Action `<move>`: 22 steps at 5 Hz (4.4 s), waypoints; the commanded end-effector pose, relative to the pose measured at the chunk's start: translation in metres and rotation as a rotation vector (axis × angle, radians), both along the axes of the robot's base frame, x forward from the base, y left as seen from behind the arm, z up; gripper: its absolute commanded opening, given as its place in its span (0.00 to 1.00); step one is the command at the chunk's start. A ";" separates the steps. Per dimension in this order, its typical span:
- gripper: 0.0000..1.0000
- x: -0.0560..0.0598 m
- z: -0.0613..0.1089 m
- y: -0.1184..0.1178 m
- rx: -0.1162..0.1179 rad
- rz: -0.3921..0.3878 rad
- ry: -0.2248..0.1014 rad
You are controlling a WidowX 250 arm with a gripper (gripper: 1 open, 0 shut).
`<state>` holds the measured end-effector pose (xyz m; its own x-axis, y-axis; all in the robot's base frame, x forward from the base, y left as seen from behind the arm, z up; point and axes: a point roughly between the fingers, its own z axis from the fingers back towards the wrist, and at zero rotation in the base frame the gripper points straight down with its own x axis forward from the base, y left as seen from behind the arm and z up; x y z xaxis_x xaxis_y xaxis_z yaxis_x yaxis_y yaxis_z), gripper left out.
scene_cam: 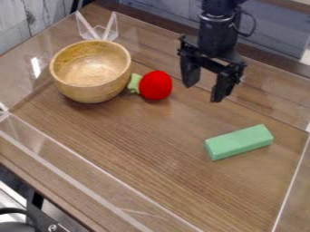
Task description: Remove the green block from the brown bowl and put it on the table
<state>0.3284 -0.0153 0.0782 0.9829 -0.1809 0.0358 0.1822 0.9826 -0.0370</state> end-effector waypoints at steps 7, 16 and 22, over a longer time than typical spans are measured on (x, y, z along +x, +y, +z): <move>1.00 -0.009 0.051 0.077 0.023 0.110 -0.161; 1.00 -0.010 0.035 0.060 -0.015 0.019 -0.162; 1.00 -0.003 0.051 0.069 -0.032 0.004 -0.275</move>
